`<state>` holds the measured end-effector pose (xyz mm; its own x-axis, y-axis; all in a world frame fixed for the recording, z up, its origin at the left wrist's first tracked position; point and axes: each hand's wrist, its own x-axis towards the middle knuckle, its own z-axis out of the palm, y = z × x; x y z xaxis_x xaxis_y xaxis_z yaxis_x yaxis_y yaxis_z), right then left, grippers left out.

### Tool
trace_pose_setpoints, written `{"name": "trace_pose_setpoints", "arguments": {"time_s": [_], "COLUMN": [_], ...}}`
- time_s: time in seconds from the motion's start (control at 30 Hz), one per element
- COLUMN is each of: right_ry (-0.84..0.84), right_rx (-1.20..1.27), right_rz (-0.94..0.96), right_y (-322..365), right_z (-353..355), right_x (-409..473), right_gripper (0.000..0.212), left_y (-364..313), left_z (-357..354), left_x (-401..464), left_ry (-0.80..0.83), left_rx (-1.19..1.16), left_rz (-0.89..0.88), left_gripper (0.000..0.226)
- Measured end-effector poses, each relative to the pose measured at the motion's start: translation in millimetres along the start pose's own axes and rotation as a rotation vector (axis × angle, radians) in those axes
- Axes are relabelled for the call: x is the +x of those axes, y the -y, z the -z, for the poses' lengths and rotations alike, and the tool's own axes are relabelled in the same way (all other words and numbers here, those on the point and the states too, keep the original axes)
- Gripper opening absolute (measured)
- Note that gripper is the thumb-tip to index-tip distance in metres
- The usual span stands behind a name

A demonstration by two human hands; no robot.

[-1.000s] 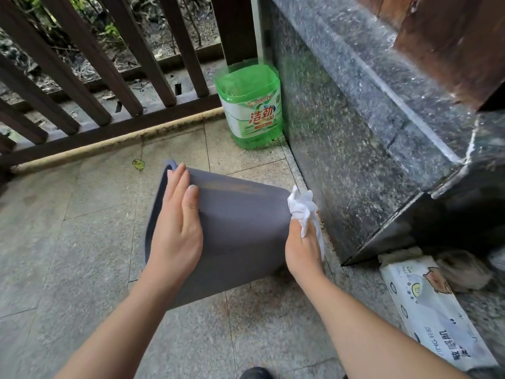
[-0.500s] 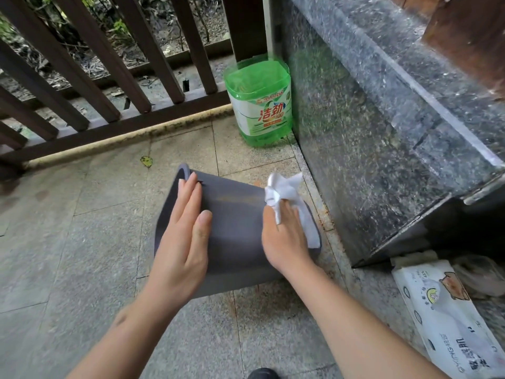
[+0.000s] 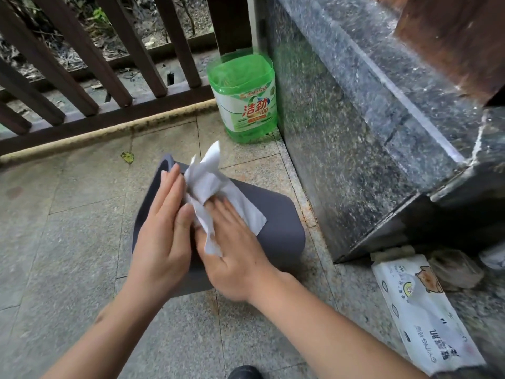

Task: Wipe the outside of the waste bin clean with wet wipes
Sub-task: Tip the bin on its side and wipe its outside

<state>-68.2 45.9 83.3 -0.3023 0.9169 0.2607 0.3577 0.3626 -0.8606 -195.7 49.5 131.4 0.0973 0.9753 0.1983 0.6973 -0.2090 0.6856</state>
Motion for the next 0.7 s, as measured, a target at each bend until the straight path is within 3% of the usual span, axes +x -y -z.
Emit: {"name": "trace_pose_setpoints", "arguments": {"time_s": [0.17, 0.23, 0.4, 0.5, 0.57, 0.7], "right_ry": [0.205, 0.219, -0.001, -0.11, -0.11, -0.05], "right_rx": [-0.151, -0.184, -0.011, 0.046, 0.072, 0.011], "right_rz": [0.003, -0.077, -0.223, -0.482, -0.603, -0.376], "right_y": [-34.9, -52.3, -81.0, -86.2, -78.6, -38.3], "right_z": [14.7, 22.9, 38.3, 40.6, 40.8, 29.5], "right_x": [-27.7, -38.7, -42.2, -16.9, 7.4, 51.2], "right_gripper": [0.075, 0.066, 0.046, 0.03, 0.031, 0.04], "left_y": [5.0, 5.2, 2.9, 0.2, 0.8, -4.3], "left_z": [5.8, 7.4, 11.3, 9.9, 11.7, 8.9], "left_x": [0.6, 2.3, 1.0, 1.9, 5.5, 1.7], "left_ry": [-0.018, -0.021, 0.01, 0.017, -0.007, 0.039], "left_rx": [0.023, 0.006, 0.021, 0.002, -0.003, 0.026], "left_rz": [0.027, 0.04, 0.043, 0.047, 0.069, -0.007], "left_gripper": [0.058, 0.058, 0.059, 0.058, 0.059, 0.056]}}
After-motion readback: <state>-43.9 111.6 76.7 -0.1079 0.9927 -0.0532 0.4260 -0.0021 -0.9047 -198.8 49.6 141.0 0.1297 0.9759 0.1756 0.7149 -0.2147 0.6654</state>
